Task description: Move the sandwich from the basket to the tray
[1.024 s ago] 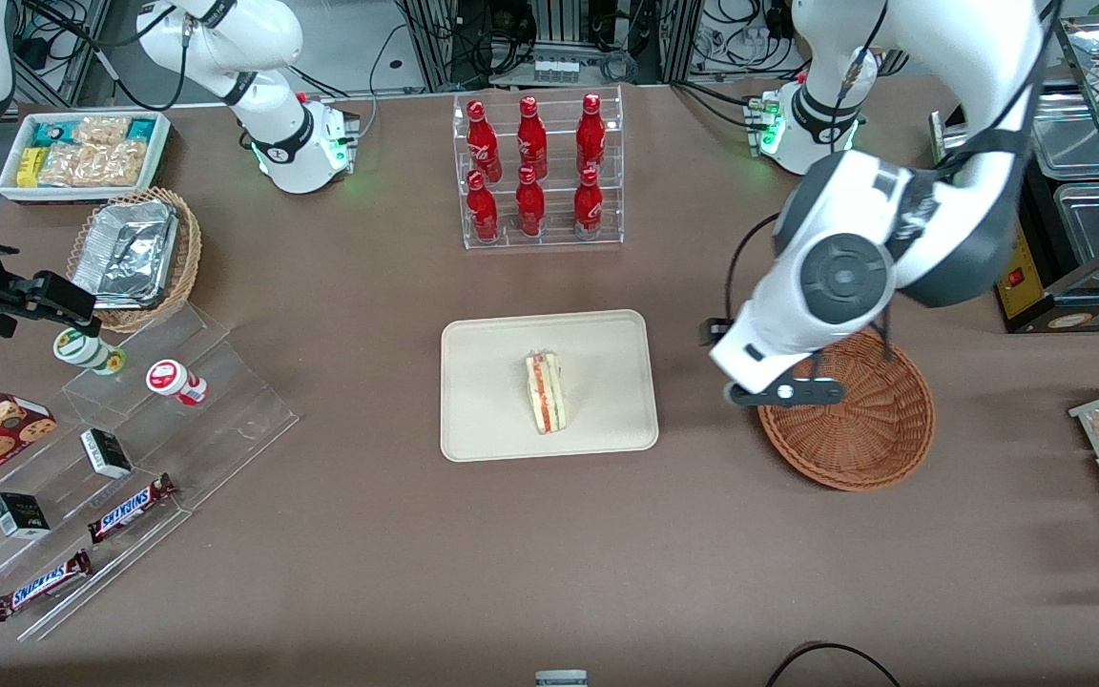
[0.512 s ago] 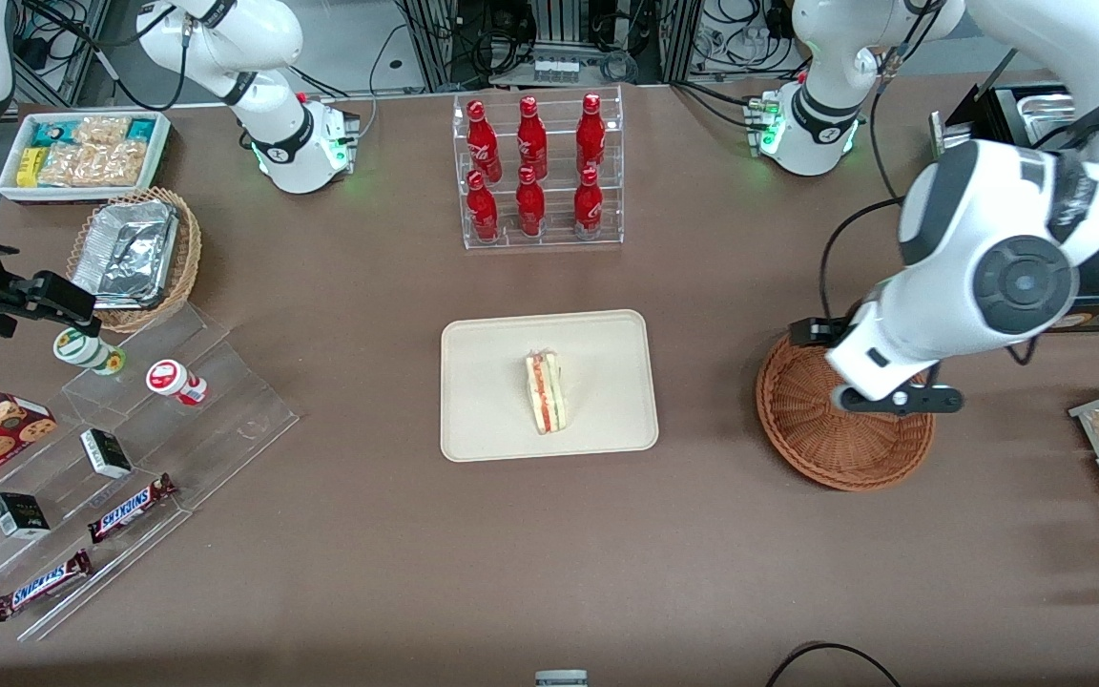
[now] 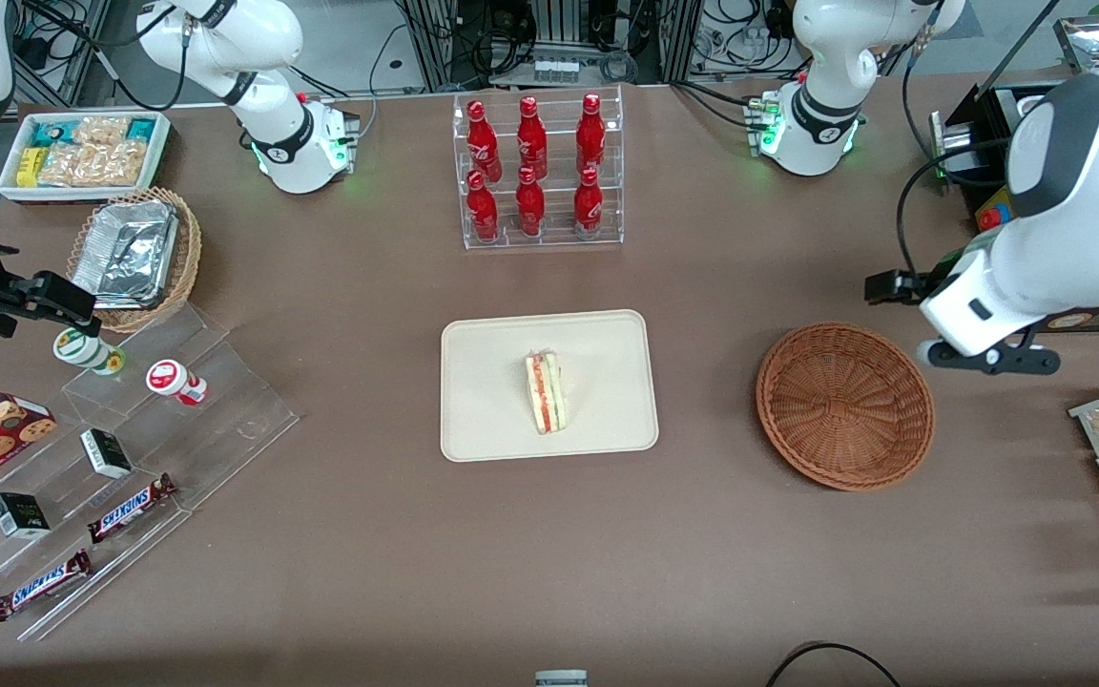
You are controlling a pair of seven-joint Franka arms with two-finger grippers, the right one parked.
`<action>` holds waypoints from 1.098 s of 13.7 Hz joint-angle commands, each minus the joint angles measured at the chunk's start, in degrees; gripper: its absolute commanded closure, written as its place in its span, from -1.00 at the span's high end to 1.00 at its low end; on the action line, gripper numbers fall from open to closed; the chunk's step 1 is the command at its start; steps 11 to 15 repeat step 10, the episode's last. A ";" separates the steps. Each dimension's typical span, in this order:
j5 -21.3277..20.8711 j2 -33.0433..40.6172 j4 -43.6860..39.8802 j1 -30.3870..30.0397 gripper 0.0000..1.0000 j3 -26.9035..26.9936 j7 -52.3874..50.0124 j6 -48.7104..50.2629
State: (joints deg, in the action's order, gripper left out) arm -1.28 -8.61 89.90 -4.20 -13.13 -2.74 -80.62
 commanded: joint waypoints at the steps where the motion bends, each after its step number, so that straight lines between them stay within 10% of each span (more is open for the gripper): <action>1: 0.84 4.82 2.65 3.48 1.00 4.94 2.12 1.69; 15: 1.45 9.05 2.04 7.72 1.00 10.05 1.95 5.29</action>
